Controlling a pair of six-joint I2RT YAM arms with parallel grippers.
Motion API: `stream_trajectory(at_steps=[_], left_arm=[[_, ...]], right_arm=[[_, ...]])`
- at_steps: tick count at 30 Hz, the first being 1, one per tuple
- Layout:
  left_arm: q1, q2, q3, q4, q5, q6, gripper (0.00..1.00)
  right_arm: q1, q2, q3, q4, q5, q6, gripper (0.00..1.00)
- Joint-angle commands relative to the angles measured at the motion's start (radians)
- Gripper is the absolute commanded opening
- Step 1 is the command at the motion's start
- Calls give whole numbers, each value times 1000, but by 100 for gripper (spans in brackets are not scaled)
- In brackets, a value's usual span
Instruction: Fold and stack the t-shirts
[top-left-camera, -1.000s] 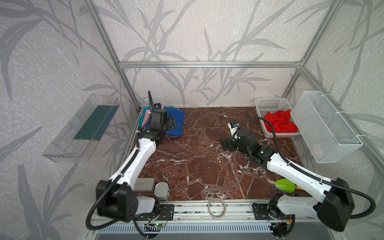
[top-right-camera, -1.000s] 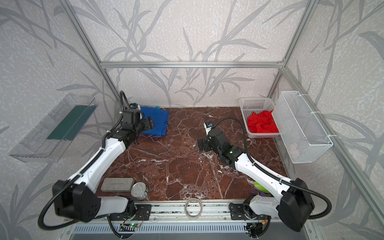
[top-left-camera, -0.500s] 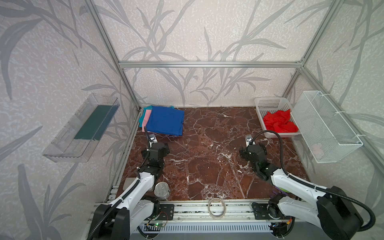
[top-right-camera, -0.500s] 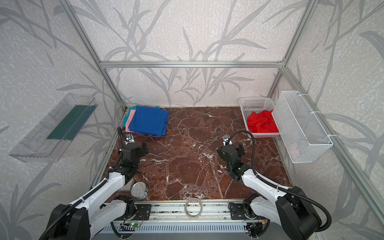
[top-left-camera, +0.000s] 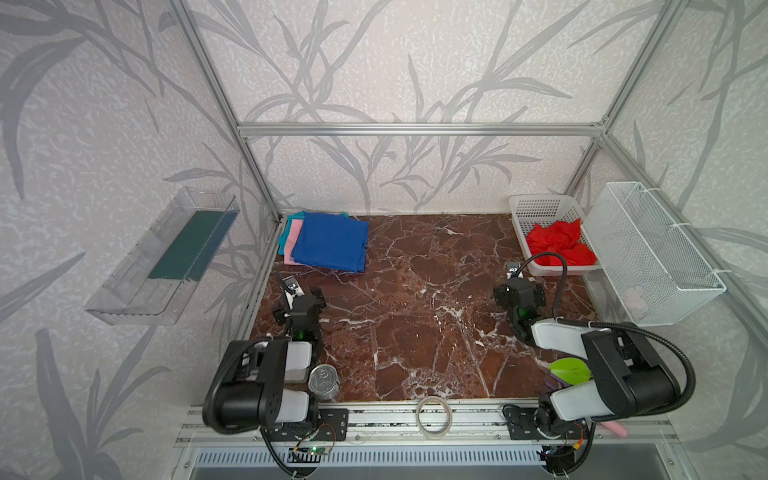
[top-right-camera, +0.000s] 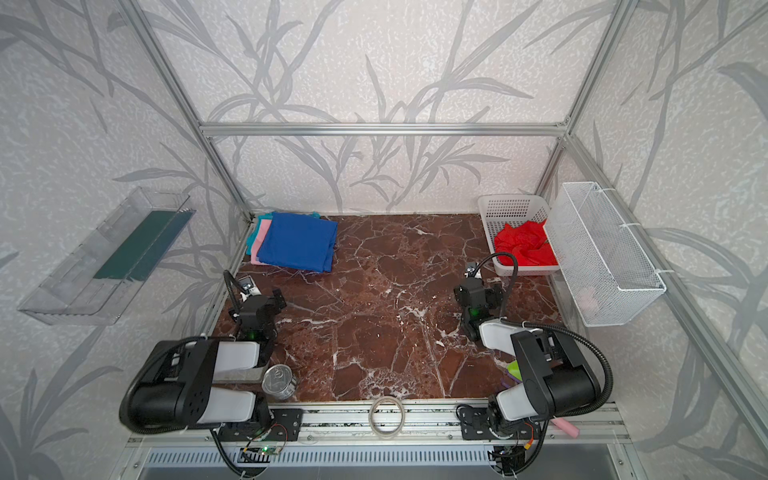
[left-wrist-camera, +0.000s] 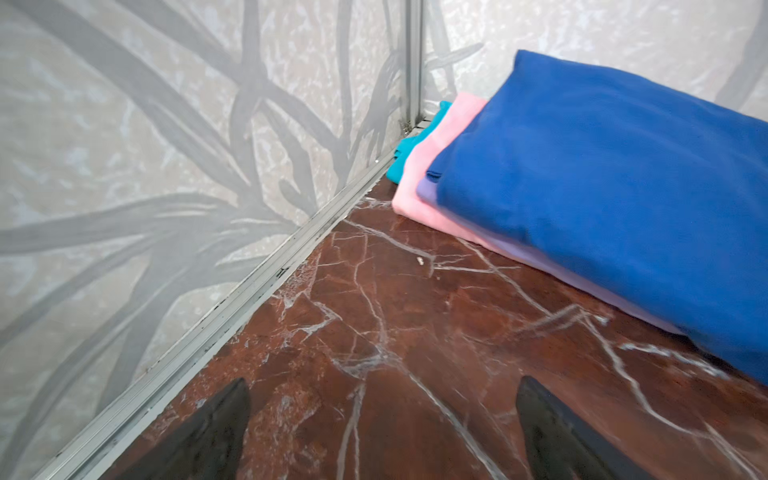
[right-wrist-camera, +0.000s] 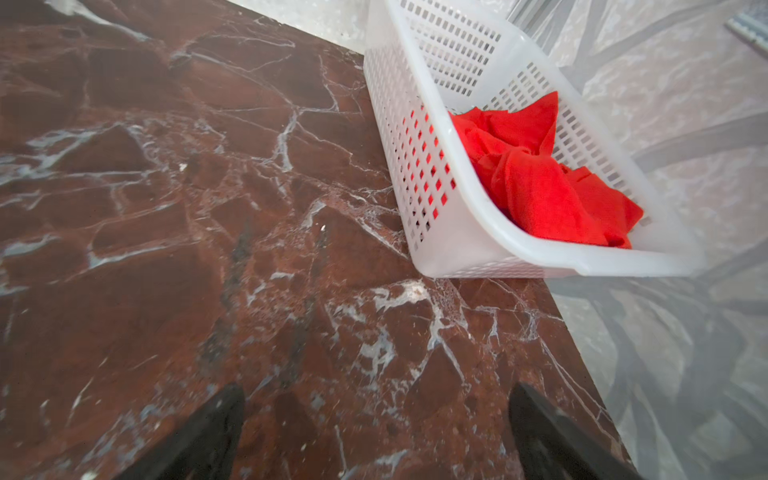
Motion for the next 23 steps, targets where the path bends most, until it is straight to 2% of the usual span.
stream_trajectory(at_steps=[1, 3, 4, 7, 9, 10, 12, 16, 23], left_arm=[[14, 48, -13, 210, 221, 5, 99], [15, 118, 23, 256, 233, 18, 99], [16, 116, 49, 222, 260, 34, 99], [15, 43, 174, -150, 291, 34, 99], [11, 70, 157, -83, 299, 44, 99], [12, 100, 136, 12, 301, 55, 99], [12, 77, 128, 0, 283, 38, 99], [12, 92, 129, 26, 284, 50, 99], [13, 92, 135, 11, 278, 51, 99]], right_arm=[[-110, 13, 65, 12, -284, 73, 99], [-146, 17, 59, 16, -380, 120, 99], [-151, 32, 27, 102, -412, 108, 99], [-145, 36, -32, 216, -532, 51, 99], [-145, 90, -112, 415, -517, 61, 99], [-145, 121, -149, 549, -508, 63, 99], [-145, 83, -143, 475, -480, 77, 99], [-144, 99, -104, 432, -608, 19, 99], [-136, 104, -93, 421, -616, 12, 99]])
